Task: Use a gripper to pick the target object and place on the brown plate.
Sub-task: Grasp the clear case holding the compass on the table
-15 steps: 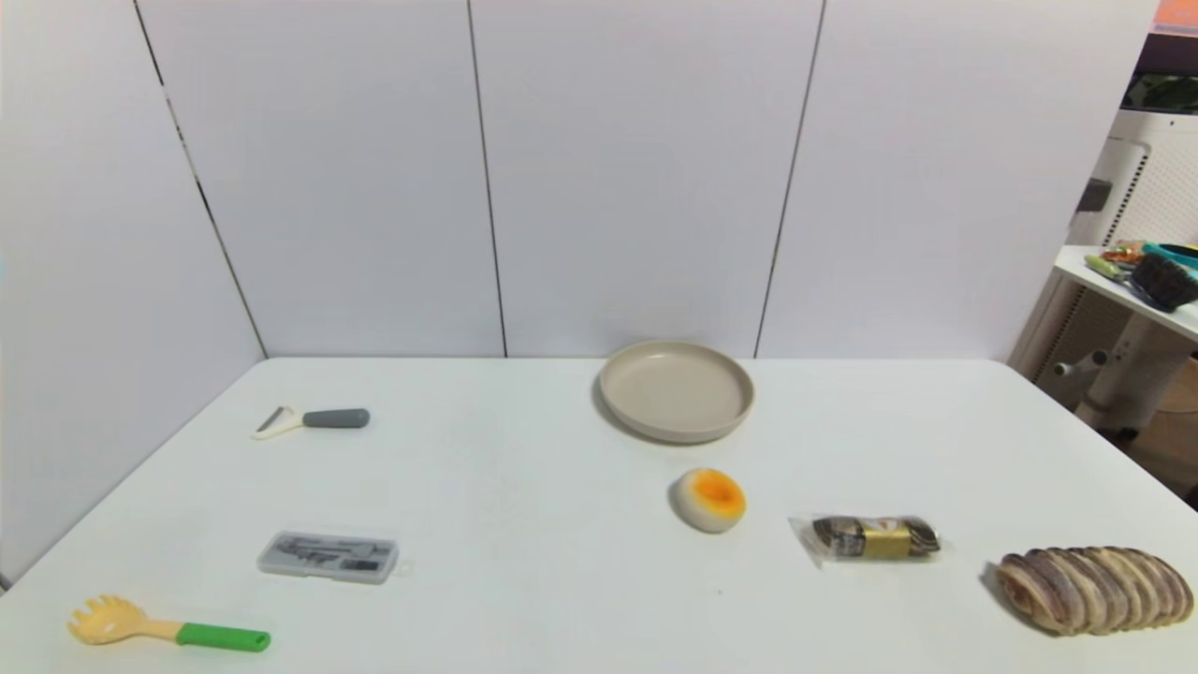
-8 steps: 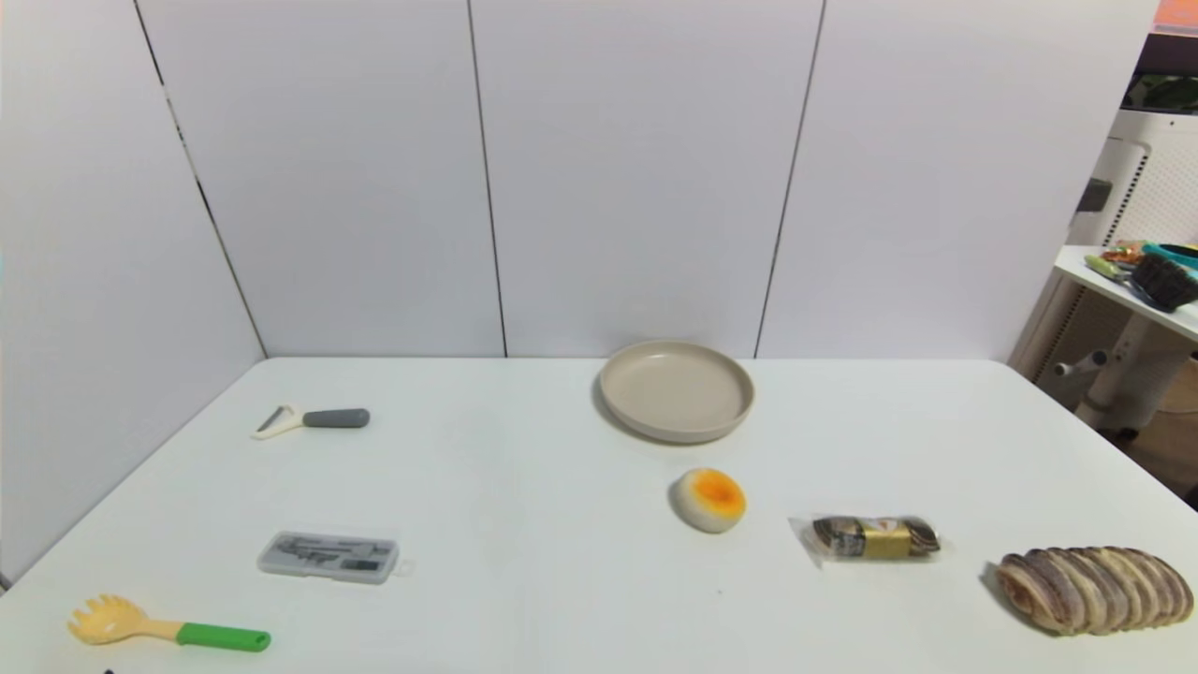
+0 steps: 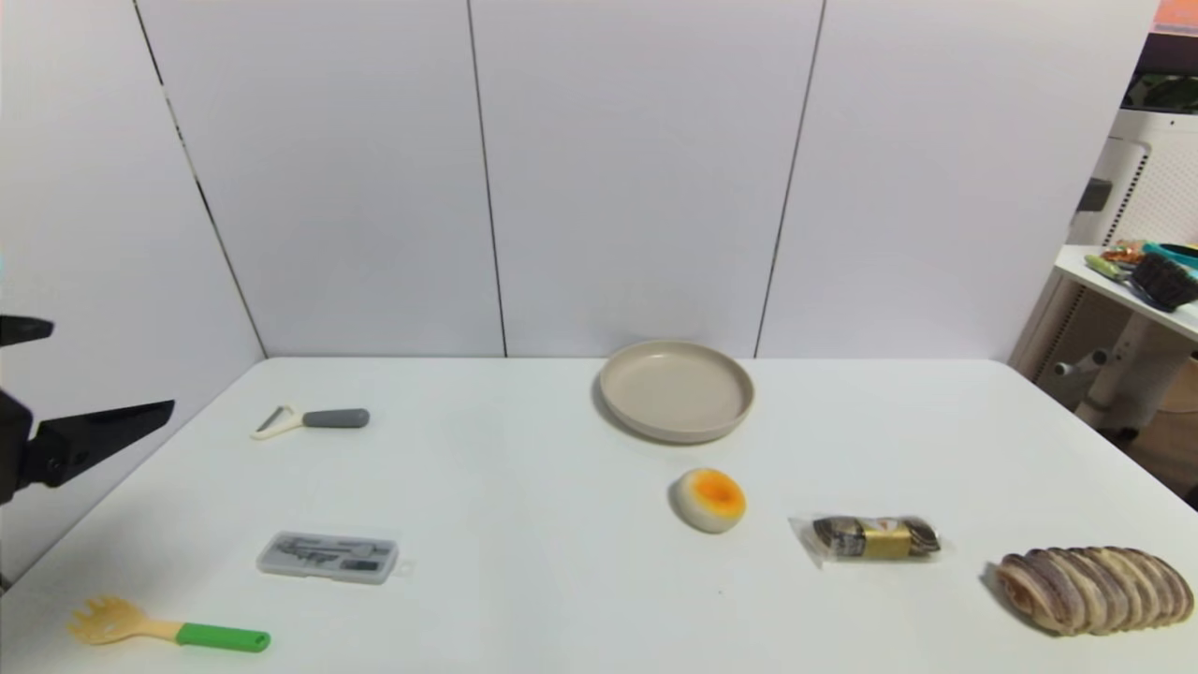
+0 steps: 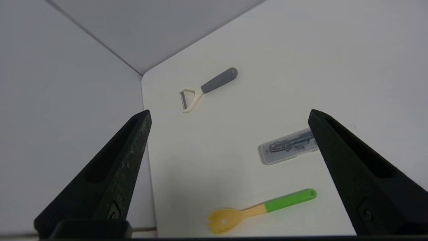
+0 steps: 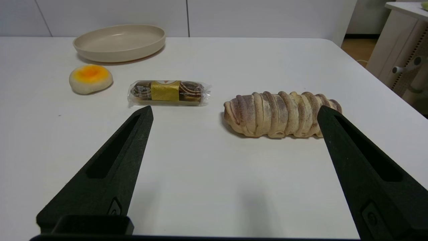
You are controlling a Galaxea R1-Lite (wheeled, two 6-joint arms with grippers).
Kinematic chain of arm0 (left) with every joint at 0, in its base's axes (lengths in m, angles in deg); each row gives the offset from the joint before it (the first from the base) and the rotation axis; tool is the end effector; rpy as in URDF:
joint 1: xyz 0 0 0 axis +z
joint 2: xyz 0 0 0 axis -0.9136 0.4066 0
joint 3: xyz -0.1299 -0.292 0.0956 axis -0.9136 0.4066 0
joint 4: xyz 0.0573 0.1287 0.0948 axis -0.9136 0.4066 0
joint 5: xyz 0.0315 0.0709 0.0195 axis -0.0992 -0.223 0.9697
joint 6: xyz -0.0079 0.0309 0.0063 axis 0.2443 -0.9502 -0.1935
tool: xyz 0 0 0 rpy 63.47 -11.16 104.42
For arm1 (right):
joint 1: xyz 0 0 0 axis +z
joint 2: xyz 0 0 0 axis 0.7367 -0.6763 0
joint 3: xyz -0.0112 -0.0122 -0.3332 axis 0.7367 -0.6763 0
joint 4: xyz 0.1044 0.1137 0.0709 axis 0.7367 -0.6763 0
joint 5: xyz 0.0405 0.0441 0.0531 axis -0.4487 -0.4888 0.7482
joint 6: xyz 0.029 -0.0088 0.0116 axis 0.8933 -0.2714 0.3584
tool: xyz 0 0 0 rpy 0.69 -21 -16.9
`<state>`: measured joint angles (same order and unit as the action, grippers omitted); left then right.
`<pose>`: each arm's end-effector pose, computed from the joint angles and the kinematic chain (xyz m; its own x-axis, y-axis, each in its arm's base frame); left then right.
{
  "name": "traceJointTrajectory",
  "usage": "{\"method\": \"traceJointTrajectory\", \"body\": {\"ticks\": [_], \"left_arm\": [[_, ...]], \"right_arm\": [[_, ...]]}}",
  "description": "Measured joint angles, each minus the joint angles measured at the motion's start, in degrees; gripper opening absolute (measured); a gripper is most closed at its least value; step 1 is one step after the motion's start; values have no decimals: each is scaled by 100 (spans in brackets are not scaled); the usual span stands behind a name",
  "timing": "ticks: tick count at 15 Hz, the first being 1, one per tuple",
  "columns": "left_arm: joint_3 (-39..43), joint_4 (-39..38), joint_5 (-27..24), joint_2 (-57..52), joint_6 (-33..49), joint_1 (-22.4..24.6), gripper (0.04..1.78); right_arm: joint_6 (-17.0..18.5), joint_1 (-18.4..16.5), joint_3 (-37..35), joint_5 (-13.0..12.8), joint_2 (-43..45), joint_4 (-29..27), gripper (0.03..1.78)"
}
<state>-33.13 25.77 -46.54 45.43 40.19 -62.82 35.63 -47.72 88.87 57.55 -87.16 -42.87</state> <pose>0.1042 0.0007 0.3119 0.9100 -0.1056 -0.4008 0.2889 0.8550 0.4306 -0.0690 0.0004 0.0763 1.0000 -0.0005 0.0071 0.0005 1.0000 -0.0072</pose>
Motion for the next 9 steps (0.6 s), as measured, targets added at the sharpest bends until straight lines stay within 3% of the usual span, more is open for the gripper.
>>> {"method": "traceJointTrajectory", "body": {"ticks": [3, 5, 7, 9], "left_arm": [[-1264, 1833, -683, 1425, -2182, 105, 169], [-1576, 2861, -958, 2191, -3556, 143, 169], [-1708, 3394, -1050, 2855, -4671, 165, 169], [-1797, 3446, -1074, 3423, -5220, 166, 169]], "right_arm": [[0, 0, 0, 0, 0, 0, 169], [0, 0, 0, -2, 0, 0, 169], [0, 0, 0, 0, 0, 1, 169], [0, 0, 0, -2, 0, 1, 169]]}}
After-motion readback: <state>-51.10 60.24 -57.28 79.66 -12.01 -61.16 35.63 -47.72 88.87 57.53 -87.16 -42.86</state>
